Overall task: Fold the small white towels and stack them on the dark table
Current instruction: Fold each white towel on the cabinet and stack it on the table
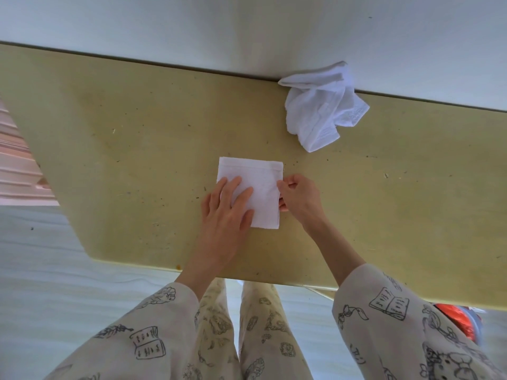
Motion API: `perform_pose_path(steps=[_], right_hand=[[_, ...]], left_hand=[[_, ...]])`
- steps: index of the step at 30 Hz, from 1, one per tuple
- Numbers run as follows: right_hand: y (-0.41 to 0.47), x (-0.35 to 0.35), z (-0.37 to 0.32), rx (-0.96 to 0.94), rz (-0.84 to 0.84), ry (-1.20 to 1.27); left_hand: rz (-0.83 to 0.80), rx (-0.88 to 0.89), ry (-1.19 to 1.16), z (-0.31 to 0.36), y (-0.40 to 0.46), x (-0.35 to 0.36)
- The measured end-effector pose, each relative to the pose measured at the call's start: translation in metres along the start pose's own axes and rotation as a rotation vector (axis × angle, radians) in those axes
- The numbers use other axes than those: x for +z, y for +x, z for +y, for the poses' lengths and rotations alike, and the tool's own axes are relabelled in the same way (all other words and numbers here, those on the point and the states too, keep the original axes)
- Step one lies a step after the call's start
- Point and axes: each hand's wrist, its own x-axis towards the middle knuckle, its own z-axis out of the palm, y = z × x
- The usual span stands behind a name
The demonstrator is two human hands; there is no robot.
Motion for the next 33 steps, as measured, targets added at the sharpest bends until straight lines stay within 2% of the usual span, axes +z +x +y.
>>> perform_pose_path(steps=[4, 11, 21, 27, 30, 32, 33], right_hand=[[-0.003, -0.004, -0.002, 0.019, -0.03, -0.006], [-0.021, -0.008, 0.002, 0.041, -0.128, -0.141], [-0.018, -0.01, 0.006, 0.071, -0.125, -0.097], [-0.022, -0.006, 0.006, 0.03, -0.064, -0.151], [-0.028, 0.005, 0.012, -0.12, 0.182, -0.184], [-0.029, 0.018, 0.02, -0.42, 0.383, -0.353], [-0.028, 0.025, 0.023, -0.567, 0.424, -0.474]], left_hand=[[-0.077, 0.006, 0.044, -0.002, -0.002, 0.003], [-0.103, -0.003, 0.073, -0.002, -0.003, 0.005], [-0.101, 0.003, -0.003, -0.004, -0.004, 0.002], [-0.12, 0.033, 0.061, -0.007, -0.004, 0.006], [-0.096, 0.054, 0.105, -0.008, -0.003, 0.007], [-0.086, 0.067, 0.127, -0.009, -0.002, 0.006], [-0.087, 0.071, 0.126, -0.009, -0.002, 0.006]])
